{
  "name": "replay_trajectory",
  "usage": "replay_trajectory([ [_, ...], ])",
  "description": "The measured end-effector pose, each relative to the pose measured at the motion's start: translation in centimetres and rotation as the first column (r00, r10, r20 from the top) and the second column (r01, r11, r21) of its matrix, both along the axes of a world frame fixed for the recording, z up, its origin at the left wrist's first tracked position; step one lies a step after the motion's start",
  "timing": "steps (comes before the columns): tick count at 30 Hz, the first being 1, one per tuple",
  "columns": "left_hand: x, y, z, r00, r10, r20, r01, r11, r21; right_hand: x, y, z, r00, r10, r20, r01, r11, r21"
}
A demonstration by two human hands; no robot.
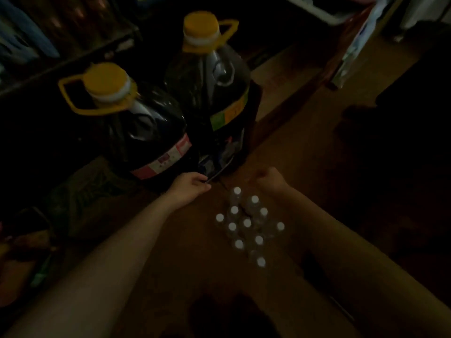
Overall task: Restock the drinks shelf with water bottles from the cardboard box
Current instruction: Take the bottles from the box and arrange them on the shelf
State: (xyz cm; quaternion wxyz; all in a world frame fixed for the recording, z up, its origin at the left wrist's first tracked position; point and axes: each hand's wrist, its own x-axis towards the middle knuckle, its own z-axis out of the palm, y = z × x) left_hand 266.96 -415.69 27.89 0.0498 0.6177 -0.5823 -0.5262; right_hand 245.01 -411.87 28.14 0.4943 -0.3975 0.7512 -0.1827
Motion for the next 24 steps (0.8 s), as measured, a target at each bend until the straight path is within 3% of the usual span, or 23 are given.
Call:
replay_trajectory([
  [7, -3.6, -2.8, -18.4, 1.0, -0.01, -0.026, 0.011, 0.999, 0.035, -2.8, -1.3, -17.0, 0.997, 0.048, -0.064, -0.048, 0.999, 0.013],
  [12, -7.6, -3.8, -28.3, 0.994, -0.102, -0.046, 0.103, 0.995, 0.016, -4.4, -2.4, -26.5, 0.998, -0.009, -0.061, 0.008, 1.0, -0.012],
  [18, -10.9, -6.2, -35.5, 0.965, -0.253, -0.075, 0.245, 0.965, -0.093, -5.7, -3.9, -32.6, 0.993, -0.096, -0.061, 0.085, 0.983, -0.164],
  [24, -10.0, -6.5, -36.5, 0.977, -0.156, -0.146, 0.116, 0.961, -0.252, -5.7, -3.9, -34.8, 0.981, -0.191, -0.043, 0.178, 0.962, -0.208],
])
